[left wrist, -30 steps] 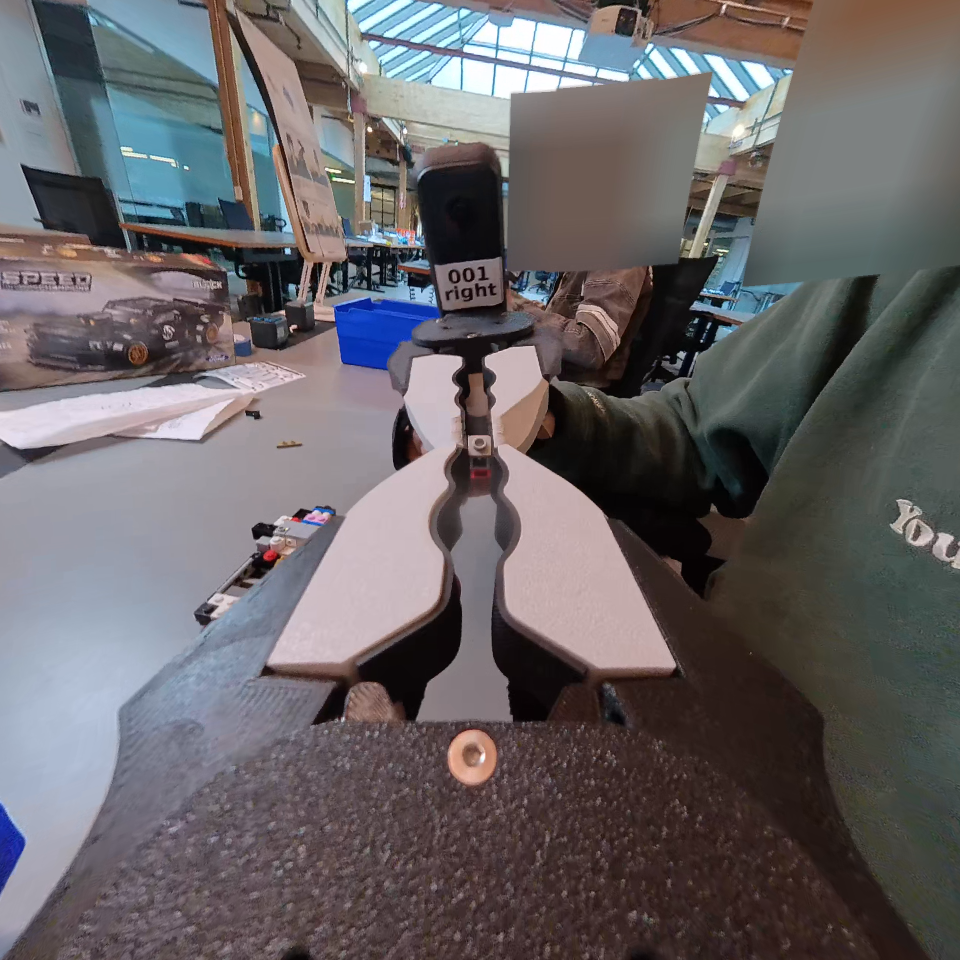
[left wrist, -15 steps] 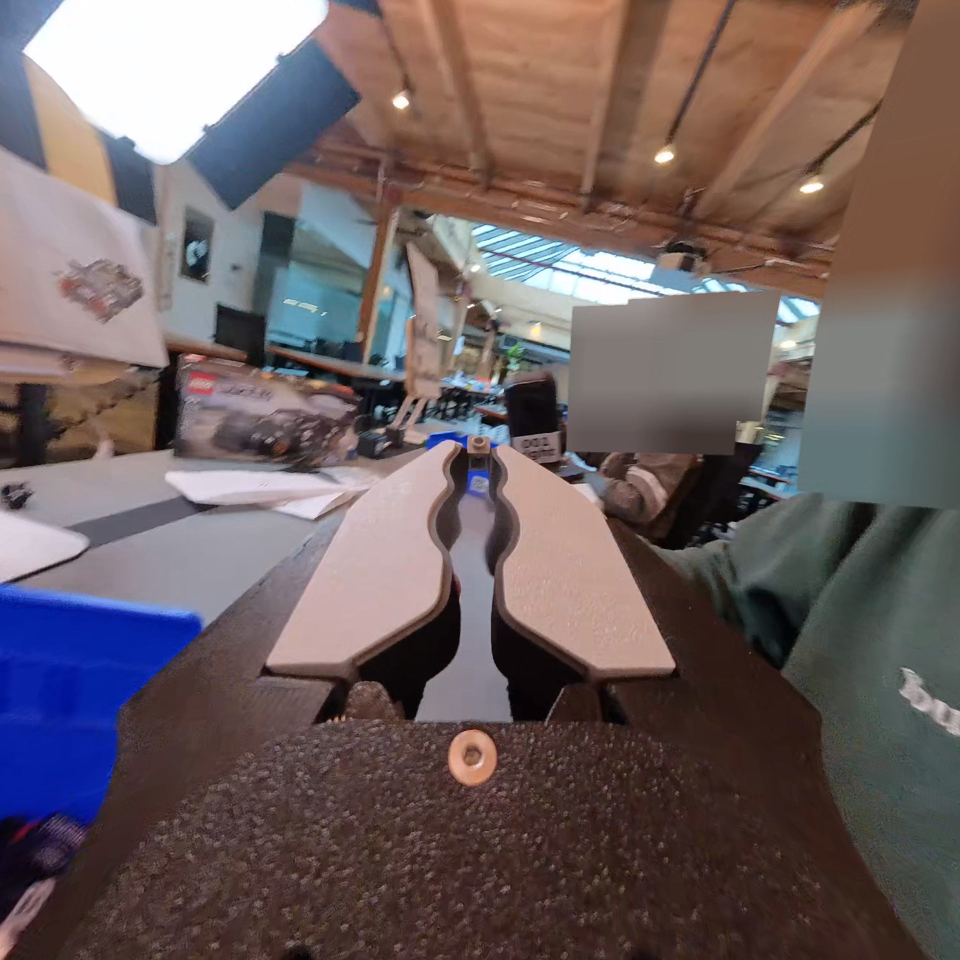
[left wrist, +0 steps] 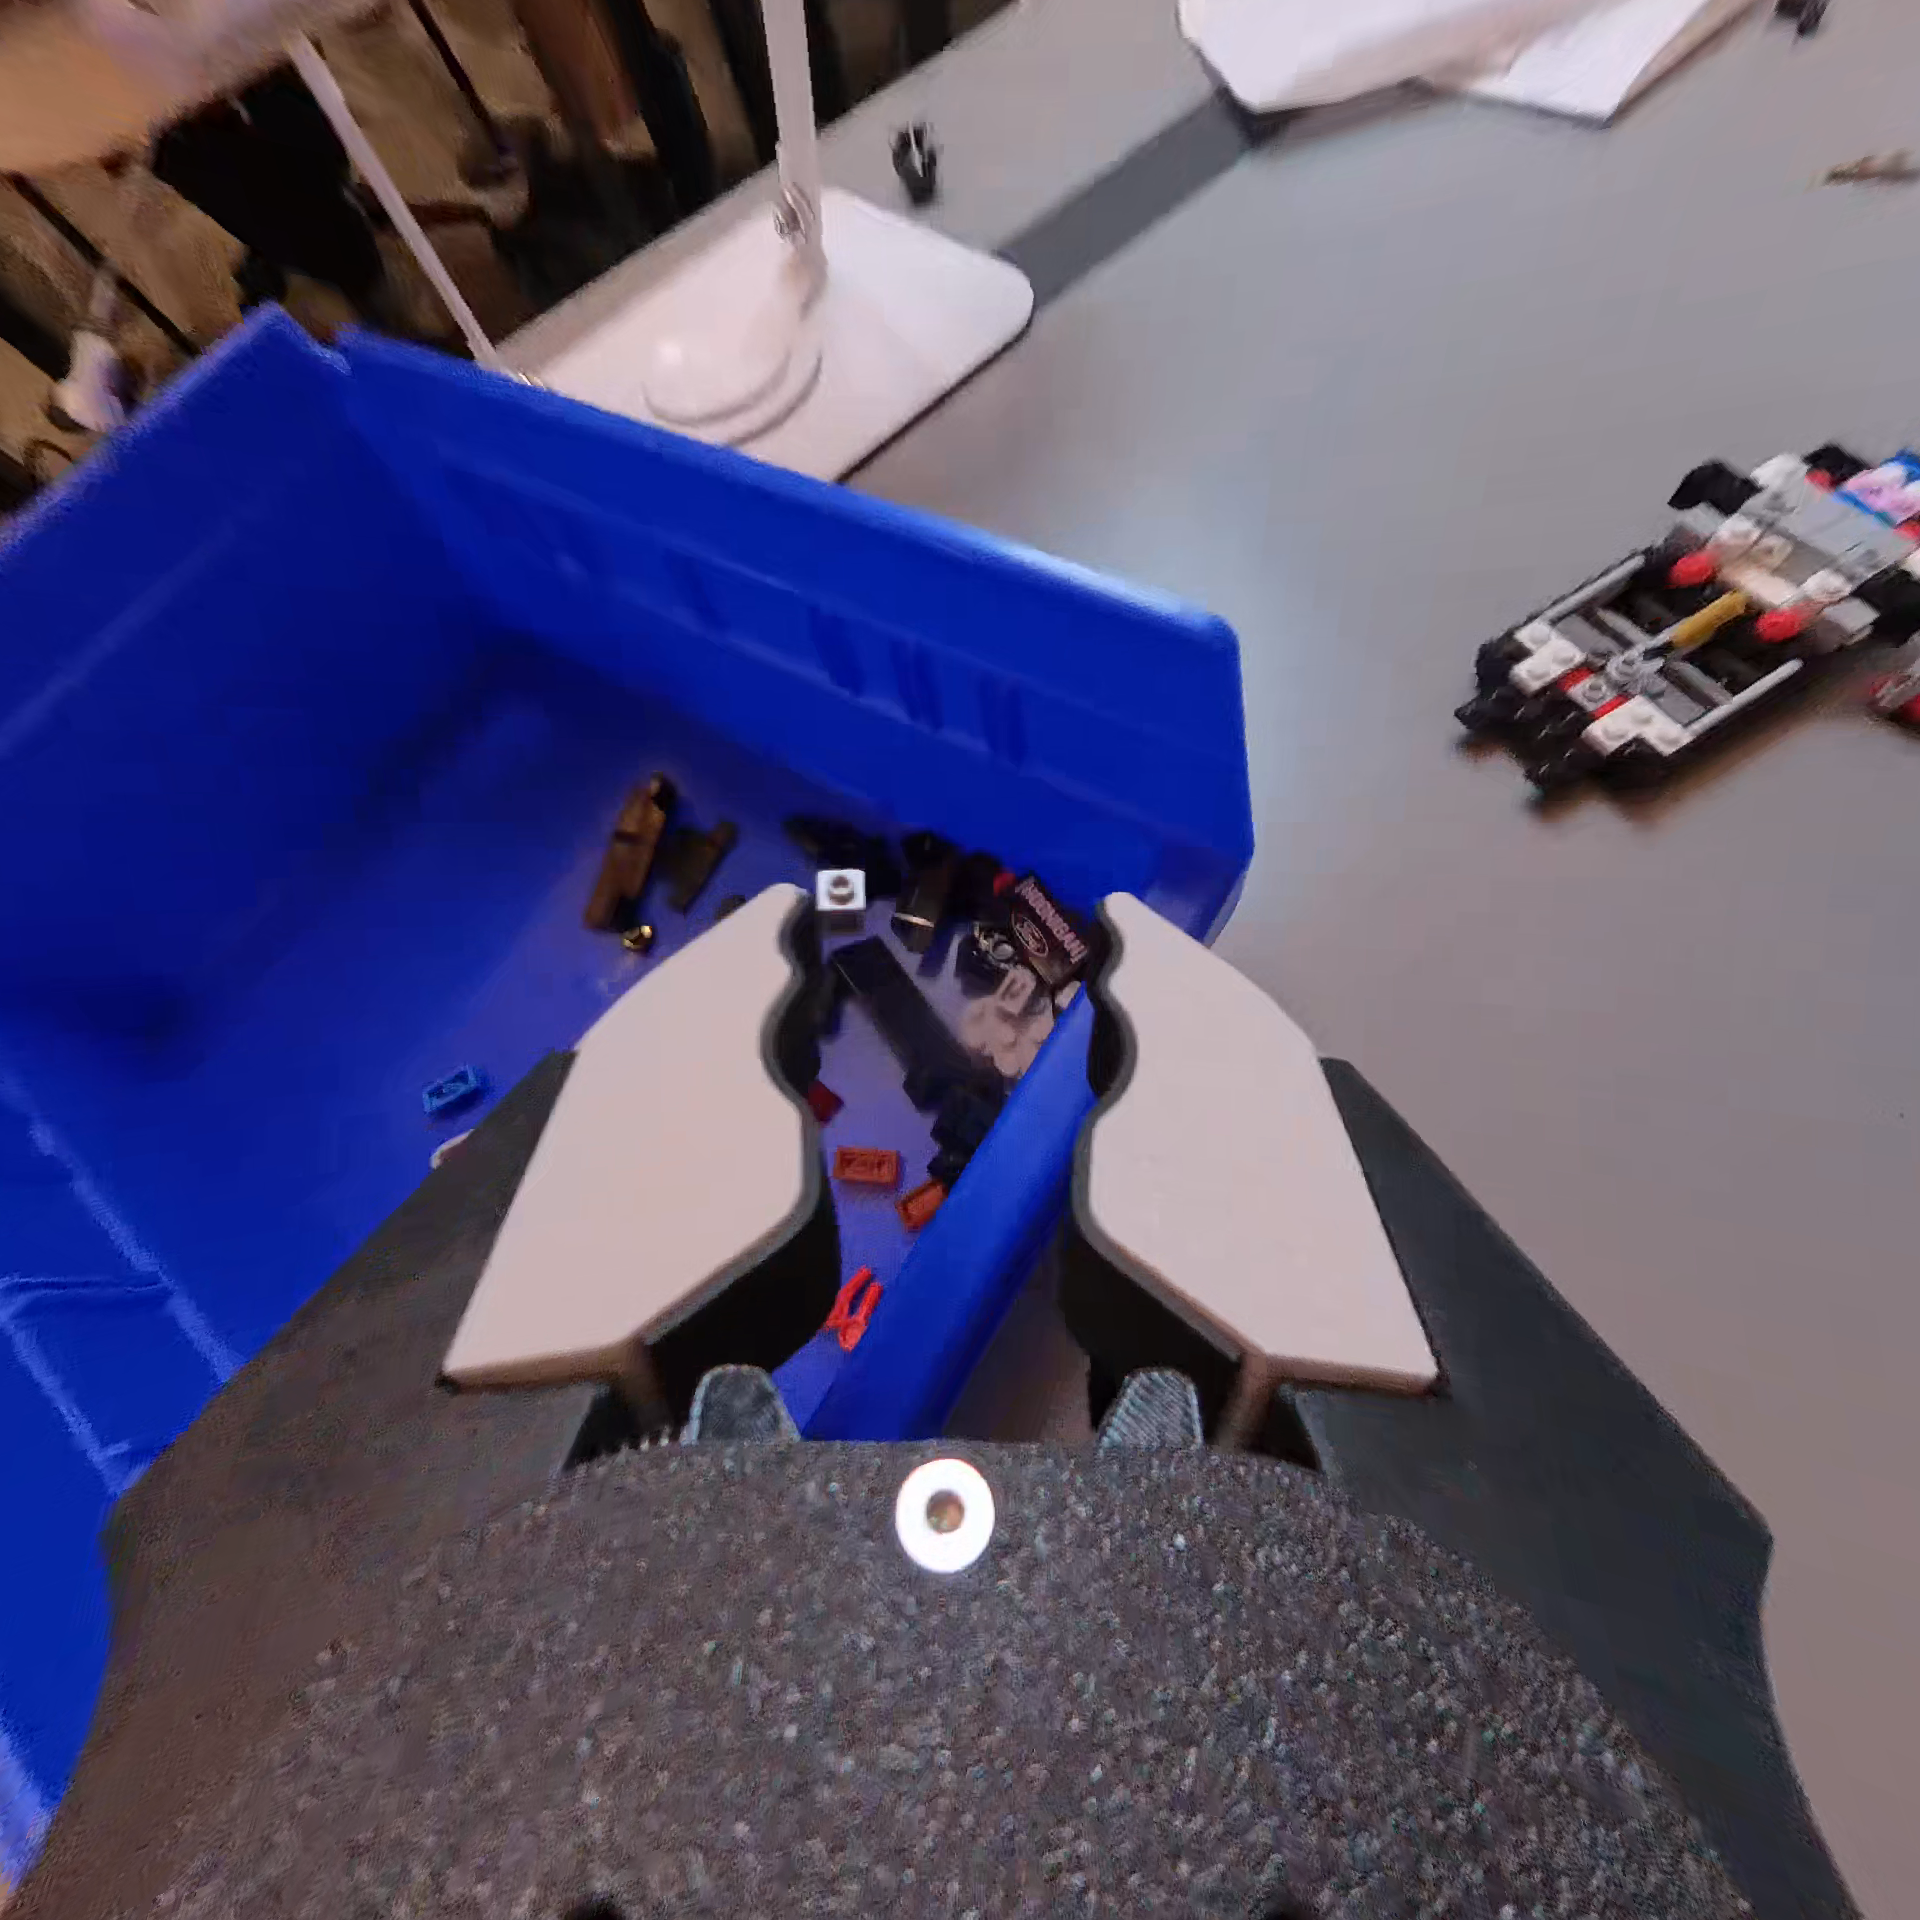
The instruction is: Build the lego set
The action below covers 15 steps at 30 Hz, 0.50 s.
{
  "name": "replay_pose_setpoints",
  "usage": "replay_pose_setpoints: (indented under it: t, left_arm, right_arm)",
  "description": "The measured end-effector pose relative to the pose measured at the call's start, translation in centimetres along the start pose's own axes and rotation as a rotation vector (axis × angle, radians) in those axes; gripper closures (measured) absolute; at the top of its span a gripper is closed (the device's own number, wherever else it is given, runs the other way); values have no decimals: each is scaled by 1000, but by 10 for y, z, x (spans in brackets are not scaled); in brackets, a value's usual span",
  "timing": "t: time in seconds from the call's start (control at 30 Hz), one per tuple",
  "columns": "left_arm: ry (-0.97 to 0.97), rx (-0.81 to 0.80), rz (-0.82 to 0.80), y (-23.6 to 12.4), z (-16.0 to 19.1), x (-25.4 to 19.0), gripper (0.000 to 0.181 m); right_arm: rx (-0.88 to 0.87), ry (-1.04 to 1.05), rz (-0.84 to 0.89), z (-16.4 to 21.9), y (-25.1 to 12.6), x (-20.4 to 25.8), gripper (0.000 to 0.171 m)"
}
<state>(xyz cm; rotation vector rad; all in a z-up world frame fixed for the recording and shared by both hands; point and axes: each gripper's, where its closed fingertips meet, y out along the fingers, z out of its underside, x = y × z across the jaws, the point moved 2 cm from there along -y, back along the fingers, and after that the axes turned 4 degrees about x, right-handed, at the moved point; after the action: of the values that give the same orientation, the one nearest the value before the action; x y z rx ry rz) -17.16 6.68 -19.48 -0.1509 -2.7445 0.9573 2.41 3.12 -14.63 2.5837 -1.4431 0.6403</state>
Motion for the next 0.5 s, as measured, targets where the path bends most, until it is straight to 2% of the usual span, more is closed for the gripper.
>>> replay_pose_setpoints:
  t: [0.07, 0.33, 0.5]
  left_arm:
    - [1, 11, 23, 4, 3, -4, 127]
    - [132, 30, 131, 4, 7, -29, 124]
    - [298, 75, 59, 10, 12, -35, 119]
  right_arm:
    - [-1, -5, 0, 0, -1, 1, 163]
    - [-2, 8, 10, 0, -2, -3, 163]
    - [10, 13, 16, 2, -1, -4, 163]
